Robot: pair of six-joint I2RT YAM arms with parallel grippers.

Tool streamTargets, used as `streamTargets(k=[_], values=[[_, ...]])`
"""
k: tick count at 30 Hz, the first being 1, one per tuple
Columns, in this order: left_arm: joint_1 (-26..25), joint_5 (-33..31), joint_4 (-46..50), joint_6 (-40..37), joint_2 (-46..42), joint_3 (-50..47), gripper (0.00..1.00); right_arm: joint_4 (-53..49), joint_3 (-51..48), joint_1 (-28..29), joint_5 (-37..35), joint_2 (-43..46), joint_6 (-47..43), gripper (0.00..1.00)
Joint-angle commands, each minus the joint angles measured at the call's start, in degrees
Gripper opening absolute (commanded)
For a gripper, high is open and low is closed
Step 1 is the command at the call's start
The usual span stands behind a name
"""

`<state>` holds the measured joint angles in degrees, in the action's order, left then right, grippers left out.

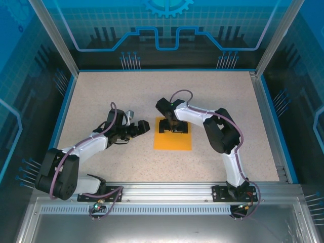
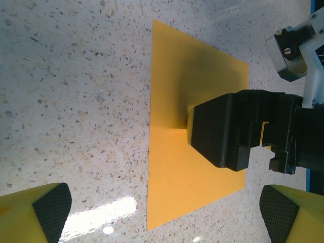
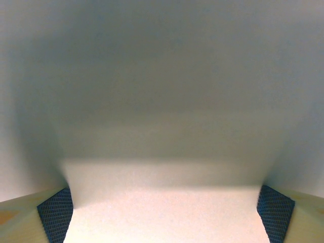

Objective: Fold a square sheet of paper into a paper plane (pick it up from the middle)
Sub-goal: Fold the square sheet of paper in half at the center of the table.

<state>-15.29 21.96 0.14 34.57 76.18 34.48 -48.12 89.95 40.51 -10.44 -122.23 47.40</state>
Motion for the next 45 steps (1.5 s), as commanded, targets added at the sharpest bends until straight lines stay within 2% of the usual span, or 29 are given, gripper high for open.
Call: streamTargets(k=[1, 5, 16, 21, 25, 30, 32, 36, 40, 45], values=[[-0.36, 1.42, 0.5, 0.59, 0.72, 1.99, 0.99, -1.28, -3.55, 0.85, 0.02, -4.22, 1.1, 0.94], [-0.36, 1.59, 0.8, 0.65, 0.81, 2.08, 0.99, -0.8, -3.64, 0.88, 0.11, -3.89, 0.79, 0.9], [-0.36, 1.67, 1.36, 0.51, 0.9, 2.26, 0.99, 0.08, -2.34, 0.86, 1.45, -2.58, -1.41, 0.86], [-0.36, 1.55, 1.94, 0.35, 0.72, 2.44, 0.99, -0.47, -0.87, 0.87, 1.18, -1.37, -2.13, 0.74], [-0.36, 1.34, 2.55, 0.15, 0.22, 2.52, 0.99, -0.56, -0.22, 0.81, 1.21, 0.35, -3.52, 0.52], [-0.36, 0.68, 2.98, 0.37, -0.11, 2.48, 0.99, 0.06, -0.81, 0.86, 1.48, 3.43, -4.62, 0.42], [-0.36, -0.29, 3.06, 0.95, -0.5, 2.35, 0.99, 2.36, -2.34, 0.66, 3.6, 5.63, -5.02, 0.36], [-0.19, -2.27, 4.87, 3.38, -0.53, 2.81, 0.99, 10.07, -6.75, -0.62, 12.65, 11.08, -4.45, 0.34], [0.66, -0.08, 3.9, 6.21, -0.5, 2.72, 0.99, 26.76, -15.02, -3.41, 26.97, 17.62, -0.54, 0.34], [3.26, 5.1, -0.44, 11.28, -1.22, 1.9, 0.99, 47.83, -23.31, -6.57, 37.63, 19.8, 8.55, 0.36]])
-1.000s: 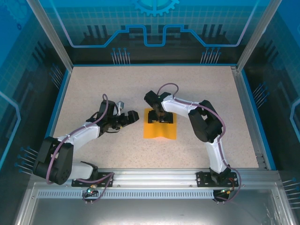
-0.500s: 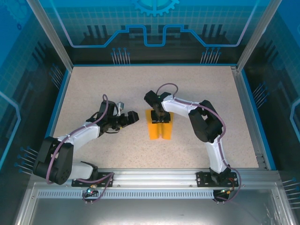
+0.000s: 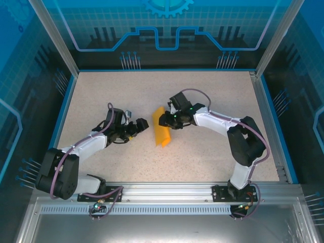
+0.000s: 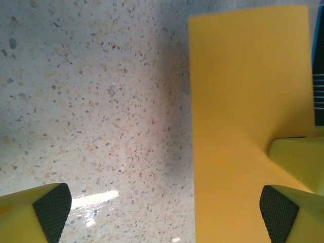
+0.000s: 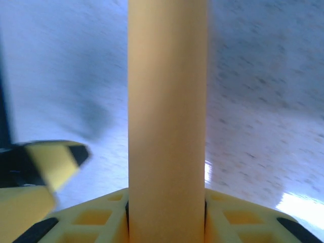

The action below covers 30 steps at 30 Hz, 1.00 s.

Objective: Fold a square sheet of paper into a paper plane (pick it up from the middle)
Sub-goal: Fold the square sheet of paper in half at the center of the table.

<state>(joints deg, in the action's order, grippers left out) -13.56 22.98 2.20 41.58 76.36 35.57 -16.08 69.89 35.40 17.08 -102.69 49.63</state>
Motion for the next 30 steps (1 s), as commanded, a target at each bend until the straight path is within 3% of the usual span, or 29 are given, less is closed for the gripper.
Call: streamTargets(k=[1, 8, 12, 19, 30], values=[[2.14, 5.57, -3.53, 5.17, -1.31, 0.65, 0.99, 19.2, -4.67, -2.03, 10.62, 0.01, 8.13, 0.37], [2.71, 11.29, -7.86, 6.58, 2.25, 1.55, 0.97, 26.81, -9.89, -3.15, 5.74, -4.14, 13.47, 0.39], [2.67, 13.76, -10.62, 7.93, 6.45, 1.78, 0.91, 29.48, -13.31, -2.97, 2.22, -5.12, 15.53, 0.4], [1.25, 14.9, -10.95, 7.78, 11.31, 2.69, 0.87, 23.57, -15.63, -2.55, -3.13, -3.77, 14.1, 0.46], [-2.5, 13.68, -8.19, 5.94, 13.82, 5.33, 0.85, 6.29, -11.45, -2.44, -1.83, 0.6, 2.46, 0.62]])
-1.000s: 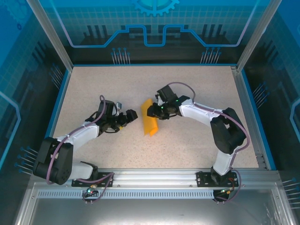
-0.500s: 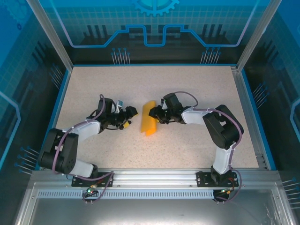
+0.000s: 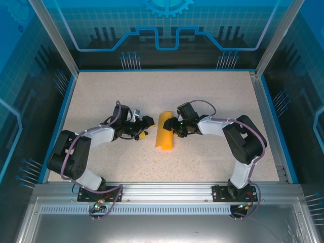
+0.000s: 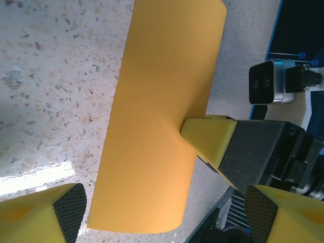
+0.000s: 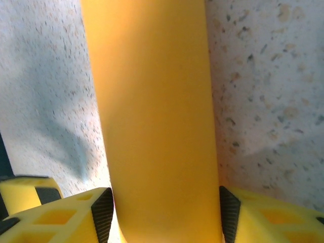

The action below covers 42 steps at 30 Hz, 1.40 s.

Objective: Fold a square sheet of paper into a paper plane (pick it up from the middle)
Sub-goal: Fold the square sheet of paper in half at the center of the table.

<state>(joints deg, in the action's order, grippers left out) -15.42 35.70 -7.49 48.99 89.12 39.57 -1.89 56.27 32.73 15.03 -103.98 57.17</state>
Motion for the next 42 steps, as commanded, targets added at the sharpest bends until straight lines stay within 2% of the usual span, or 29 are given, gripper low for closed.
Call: streamTargets(k=[1, 6, 15, 22, 28, 32, 35, 42], values=[[-0.9, 0.87, 1.63, -1.63, 1.13, 1.46, 0.85, -9.1, 2.5, 0.21, 0.49, 2.03, -6.26, 0.65], [-1.76, 0.42, 2.06, -1.92, 1.4, 1.81, 0.85, -13.24, 4.55, 0.05, 4.08, 0.85, -10.92, 0.68], [-2.22, -0.35, 3.2, -2.65, 0.55, 1.55, 0.85, -18.57, 8.21, 0.01, 5.19, -2.04, -17.67, 0.63], [-2.18, -1.07, 4.22, -3.2, -0.62, 1.12, 0.85, -20.59, 11.27, -0.21, 7.2, -5.12, -19.37, 0.53], [-2.17, -1.58, 5.21, -3.62, -1.49, 1.02, 0.85, -21.03, 12.07, -0.51, 6.38, -4.79, -18.86, 0.37], [-2.23, -3.1, 6.5, -3.82, -2.64, 1.29, 0.86, -15.63, 9.94, -0.6, 8.55, -3.9, -14.54, 0.32], [-2.24, -4.75, 8.0, -4.37, -3.59, 1.9, 0.86, -7.91, 6.57, -0.27, 9.19, -3.54, -7.78, 0.32], [-1.89, -6.74, 10.98, -5.48, -4.0, 3.44, 0.86, 7.93, 1.02, 2.11, 5.25, -4.25, 6.66, 0.32]])
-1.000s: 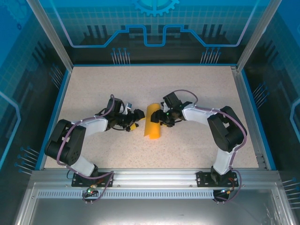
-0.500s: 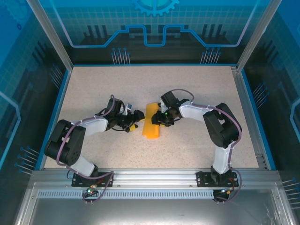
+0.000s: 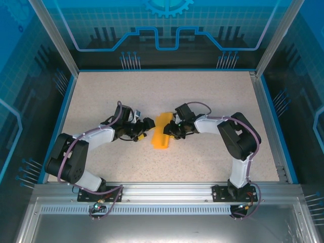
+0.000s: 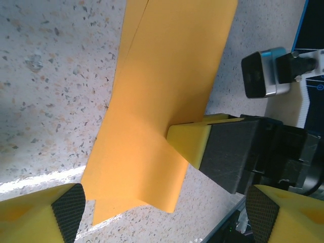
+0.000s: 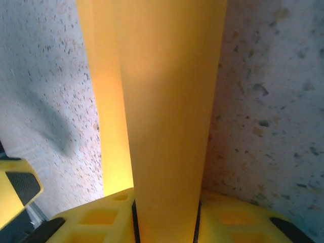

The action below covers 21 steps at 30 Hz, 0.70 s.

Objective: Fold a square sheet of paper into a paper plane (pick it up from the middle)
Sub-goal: Fold the square sheet of paper in half at the center of the table.

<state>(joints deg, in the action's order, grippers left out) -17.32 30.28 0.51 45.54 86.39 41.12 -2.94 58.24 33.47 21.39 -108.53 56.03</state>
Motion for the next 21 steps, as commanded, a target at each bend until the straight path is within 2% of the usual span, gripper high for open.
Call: streamTargets(k=[1, 5, 8, 14, 16, 21], values=[[0.21, -1.3, 3.03, -2.1, -1.23, 2.01, 0.86, 9.98, -1.0, 1.83, -1.47, 0.17, 8.42, 0.31], [0.53, -1.16, 2.92, -2.21, -0.75, 2.2, 0.86, 9.73, -0.47, 2.56, -3.04, 0.14, 8.49, 0.32], [0.62, -1.03, 2.98, -2.36, -0.52, 2.33, 0.86, 4.29, 1.19, 2.47, -3.9, 0.56, 5.41, 0.34], [0.71, -1.6, 3.23, -2.64, -0.48, 1.97, 0.86, -6.51, 4.86, 1.61, -2.88, 1.2, -2.24, 0.48], [0.71, -1.69, 3.24, -2.66, -0.51, 1.86, 0.86, -7.71, 5.55, 1.28, -2.15, 1.39, -3.69, 0.53], [0.71, -1.76, 3.6, -2.89, -0.86, 1.86, 0.86, -10.19, 7.01, 0.26, -2.11, 1.88, -5.35, 0.58]])
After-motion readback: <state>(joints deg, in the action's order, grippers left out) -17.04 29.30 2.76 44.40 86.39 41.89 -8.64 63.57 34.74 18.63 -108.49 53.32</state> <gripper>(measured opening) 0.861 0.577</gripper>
